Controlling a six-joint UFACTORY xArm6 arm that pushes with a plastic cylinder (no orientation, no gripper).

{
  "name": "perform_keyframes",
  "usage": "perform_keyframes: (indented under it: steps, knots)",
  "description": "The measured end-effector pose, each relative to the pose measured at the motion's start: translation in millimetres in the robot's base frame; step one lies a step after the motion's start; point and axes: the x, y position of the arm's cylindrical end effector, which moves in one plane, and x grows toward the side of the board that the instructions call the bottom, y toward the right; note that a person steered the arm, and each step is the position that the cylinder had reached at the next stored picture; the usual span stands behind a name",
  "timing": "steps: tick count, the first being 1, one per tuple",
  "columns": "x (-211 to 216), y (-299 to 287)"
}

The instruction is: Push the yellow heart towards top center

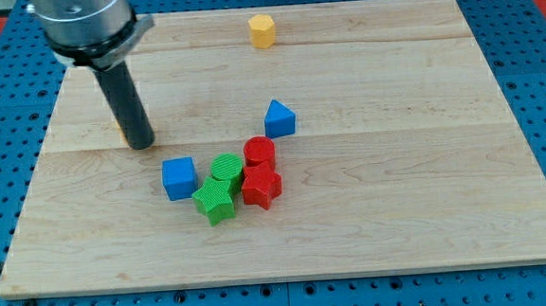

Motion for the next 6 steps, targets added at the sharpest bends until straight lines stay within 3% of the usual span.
perform_keyframes:
  steps: [1, 2, 4, 5, 6]
  knots:
    - [-1, -46]
    - [-37, -29]
    - [-44, 99]
    - [0, 93]
    - [-33, 117]
